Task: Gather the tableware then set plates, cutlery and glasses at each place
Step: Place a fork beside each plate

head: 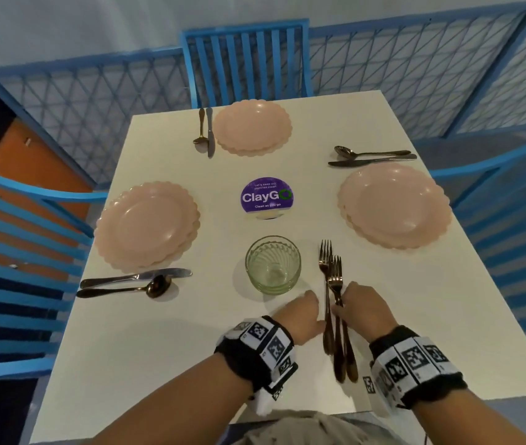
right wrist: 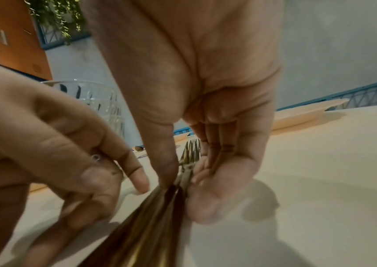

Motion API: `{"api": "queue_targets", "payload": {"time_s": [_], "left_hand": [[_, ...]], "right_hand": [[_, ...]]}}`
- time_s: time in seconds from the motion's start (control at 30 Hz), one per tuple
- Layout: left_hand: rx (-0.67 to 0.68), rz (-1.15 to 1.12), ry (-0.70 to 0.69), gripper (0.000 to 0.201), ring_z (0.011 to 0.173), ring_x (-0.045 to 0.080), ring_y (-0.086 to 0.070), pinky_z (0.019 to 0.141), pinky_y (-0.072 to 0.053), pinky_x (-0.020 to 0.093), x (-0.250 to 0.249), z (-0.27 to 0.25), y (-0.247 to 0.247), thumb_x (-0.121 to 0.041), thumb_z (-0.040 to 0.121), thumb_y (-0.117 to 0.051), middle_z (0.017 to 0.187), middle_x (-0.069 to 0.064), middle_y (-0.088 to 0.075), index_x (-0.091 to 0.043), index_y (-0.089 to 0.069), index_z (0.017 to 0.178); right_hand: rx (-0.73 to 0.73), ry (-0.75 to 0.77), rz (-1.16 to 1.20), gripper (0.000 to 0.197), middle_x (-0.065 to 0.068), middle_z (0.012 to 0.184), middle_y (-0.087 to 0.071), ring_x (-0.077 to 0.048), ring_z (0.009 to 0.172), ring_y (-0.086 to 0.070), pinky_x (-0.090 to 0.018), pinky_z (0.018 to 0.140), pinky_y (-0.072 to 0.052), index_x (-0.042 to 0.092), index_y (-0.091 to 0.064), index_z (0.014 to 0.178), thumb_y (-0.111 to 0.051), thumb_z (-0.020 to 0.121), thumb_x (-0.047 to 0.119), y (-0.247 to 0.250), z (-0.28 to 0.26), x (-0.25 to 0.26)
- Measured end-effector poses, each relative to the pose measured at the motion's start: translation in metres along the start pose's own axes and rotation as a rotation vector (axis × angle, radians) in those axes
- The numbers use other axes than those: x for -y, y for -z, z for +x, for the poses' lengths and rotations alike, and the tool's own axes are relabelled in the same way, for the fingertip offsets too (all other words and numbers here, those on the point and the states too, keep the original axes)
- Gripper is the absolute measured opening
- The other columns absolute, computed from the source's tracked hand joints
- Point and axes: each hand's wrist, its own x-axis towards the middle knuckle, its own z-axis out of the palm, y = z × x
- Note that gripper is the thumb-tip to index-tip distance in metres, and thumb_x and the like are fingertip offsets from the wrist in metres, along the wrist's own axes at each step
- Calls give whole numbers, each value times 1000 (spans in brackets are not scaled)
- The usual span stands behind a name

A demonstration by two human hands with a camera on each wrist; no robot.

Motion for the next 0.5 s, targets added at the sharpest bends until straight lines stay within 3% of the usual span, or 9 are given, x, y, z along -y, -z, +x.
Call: {"api": "queue_targets", "payload": {"time_s": [0.07, 0.17, 0.27, 0.33, 0.43, 0.5], "left_hand": [[-45, -61, 57, 43, 90, 33, -64, 80, -56, 44, -8, 8, -6, -21, 92, -50, 102, 16, -57, 0, -37, 127], [-101, -214, 143, 39, 89, 34, -68, 77, -58, 49, -15, 16, -13, -22, 89, -55, 105, 19, -62, 1, -44, 118], [-164, -242, 189, 32, 88, 36, -68, 80, -57, 47, -20, 19, -13, -24, 90, -54, 102, 18, -64, -2, -50, 113], [-175, -183, 195, 28, 90, 36, -67, 84, -55, 44, -22, 19, -11, -25, 92, -53, 100, 17, -64, -3, -53, 108], [-145, -72, 164, 25, 82, 32, -63, 72, -50, 34, -26, 19, -9, -23, 94, -48, 73, 10, -55, -1, -58, 87], [-154, -6, 133, 27, 84, 32, -61, 72, -44, 33, -31, 16, -10, -18, 95, -44, 79, 18, -59, 4, -61, 93]], "right_hand": [[-7, 34, 41, 23, -11, 90, -64, -25, 92, -63, -25, 67, -36, 7, -56, 84, -57, 88, 30, -1, 3, -2], [6, 37, 135, 34, -12, 87, -69, -26, 82, -65, -29, 72, -48, 19, -39, 62, -59, 88, 26, -1, 4, -4], [12, 6, 300, 34, -15, 76, -70, -29, 76, -69, -37, 75, -56, 18, -44, 59, -62, 87, 22, -1, 3, -7], [30, -6, 381, 33, -7, 60, -63, -24, 62, -66, -31, 67, -55, 16, -48, 57, -63, 86, 19, -1, 4, -12], [55, -12, 476, 32, -1, 51, -57, -14, 47, -57, -26, 59, -52, 15, -51, 56, -62, 86, 14, -3, 6, -16], [63, -8, 521, 32, -2, 51, -56, -15, 45, -55, -23, 54, -49, 14, -51, 57, -60, 87, 11, -3, 7, -18]]}}
